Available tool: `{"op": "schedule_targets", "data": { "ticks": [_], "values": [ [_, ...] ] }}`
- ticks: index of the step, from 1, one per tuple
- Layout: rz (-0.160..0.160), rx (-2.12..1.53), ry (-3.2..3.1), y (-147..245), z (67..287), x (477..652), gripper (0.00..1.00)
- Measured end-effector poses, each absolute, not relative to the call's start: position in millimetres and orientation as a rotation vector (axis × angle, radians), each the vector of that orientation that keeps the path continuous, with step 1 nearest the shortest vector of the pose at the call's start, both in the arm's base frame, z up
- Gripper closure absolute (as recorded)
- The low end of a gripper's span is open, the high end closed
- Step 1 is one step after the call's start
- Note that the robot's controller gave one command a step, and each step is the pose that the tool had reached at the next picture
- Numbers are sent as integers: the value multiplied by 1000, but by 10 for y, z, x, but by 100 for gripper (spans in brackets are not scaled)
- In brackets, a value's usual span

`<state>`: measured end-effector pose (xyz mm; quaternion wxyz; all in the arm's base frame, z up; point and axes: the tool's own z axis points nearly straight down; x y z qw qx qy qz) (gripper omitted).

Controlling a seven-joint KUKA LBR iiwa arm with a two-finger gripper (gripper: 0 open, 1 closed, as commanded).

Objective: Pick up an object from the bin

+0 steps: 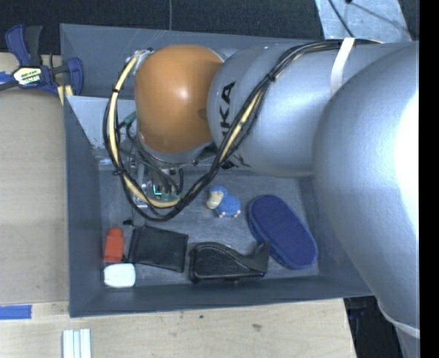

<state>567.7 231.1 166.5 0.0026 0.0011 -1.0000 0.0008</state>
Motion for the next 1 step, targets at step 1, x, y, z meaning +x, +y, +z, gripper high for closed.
{"op": "schedule_targets", "data": {
  "ticks": [1],
  "values": [
    [6, -104, -3133, 1833, 1418, 5006, 0]
  ]
}}
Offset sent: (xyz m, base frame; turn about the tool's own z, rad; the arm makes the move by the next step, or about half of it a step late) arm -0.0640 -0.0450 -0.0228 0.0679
